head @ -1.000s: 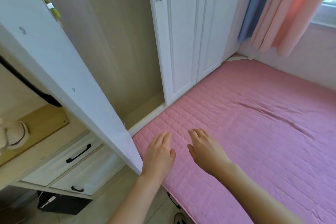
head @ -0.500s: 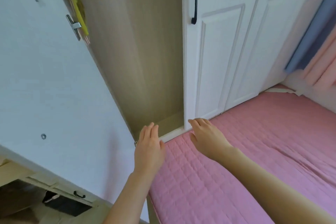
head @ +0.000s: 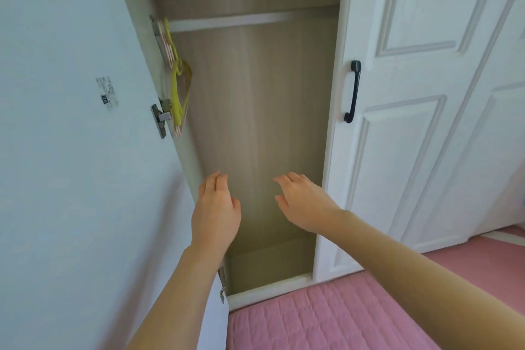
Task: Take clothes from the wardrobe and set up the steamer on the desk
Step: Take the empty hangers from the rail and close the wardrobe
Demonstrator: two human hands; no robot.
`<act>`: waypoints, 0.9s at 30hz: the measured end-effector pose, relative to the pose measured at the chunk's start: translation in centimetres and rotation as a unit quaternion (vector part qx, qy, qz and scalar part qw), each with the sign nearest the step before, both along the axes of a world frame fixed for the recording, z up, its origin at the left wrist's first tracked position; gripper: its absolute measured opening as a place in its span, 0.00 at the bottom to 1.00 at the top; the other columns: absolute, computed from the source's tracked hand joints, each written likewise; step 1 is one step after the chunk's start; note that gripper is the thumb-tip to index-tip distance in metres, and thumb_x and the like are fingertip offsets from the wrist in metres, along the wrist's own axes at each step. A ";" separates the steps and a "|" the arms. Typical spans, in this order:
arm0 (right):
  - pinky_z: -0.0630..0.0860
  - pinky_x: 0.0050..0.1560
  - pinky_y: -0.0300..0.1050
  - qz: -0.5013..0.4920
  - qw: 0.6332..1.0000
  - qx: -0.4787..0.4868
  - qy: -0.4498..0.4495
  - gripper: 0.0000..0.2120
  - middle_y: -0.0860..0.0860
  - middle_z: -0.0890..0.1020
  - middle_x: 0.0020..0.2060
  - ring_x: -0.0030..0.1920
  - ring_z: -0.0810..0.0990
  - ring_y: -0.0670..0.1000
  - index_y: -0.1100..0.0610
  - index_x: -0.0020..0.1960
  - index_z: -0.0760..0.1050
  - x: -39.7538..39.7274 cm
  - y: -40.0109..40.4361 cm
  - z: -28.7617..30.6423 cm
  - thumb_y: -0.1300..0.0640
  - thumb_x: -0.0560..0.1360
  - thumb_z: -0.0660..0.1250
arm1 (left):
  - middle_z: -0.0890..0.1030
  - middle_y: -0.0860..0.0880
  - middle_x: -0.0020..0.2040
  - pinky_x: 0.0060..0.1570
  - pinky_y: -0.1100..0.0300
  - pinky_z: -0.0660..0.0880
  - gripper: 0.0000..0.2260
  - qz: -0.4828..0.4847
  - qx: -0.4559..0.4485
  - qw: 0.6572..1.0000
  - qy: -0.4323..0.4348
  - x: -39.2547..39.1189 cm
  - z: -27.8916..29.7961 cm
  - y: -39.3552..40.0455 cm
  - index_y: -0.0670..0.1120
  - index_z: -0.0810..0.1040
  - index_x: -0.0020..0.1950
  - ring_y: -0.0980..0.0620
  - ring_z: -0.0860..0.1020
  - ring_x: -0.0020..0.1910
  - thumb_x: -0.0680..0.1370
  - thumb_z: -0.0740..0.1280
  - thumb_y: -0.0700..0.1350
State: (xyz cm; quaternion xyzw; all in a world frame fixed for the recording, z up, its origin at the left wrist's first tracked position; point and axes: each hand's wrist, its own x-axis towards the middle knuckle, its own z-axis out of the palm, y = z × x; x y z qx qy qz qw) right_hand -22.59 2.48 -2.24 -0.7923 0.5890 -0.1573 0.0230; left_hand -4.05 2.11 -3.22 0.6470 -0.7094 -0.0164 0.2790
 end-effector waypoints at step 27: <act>0.78 0.52 0.54 -0.003 0.982 0.008 -0.188 0.16 0.62 0.78 0.56 0.52 0.79 0.62 0.63 0.63 0.71 8.9 -21.3 12.2 0.61 0.78 0.55 | 0.71 0.37 0.67 0.61 0.52 0.71 0.22 0.165 0.071 0.973 0.146 3.6 17.9 -22.7 0.35 0.67 0.70 0.38 0.71 0.66 0.77 0.61 0.40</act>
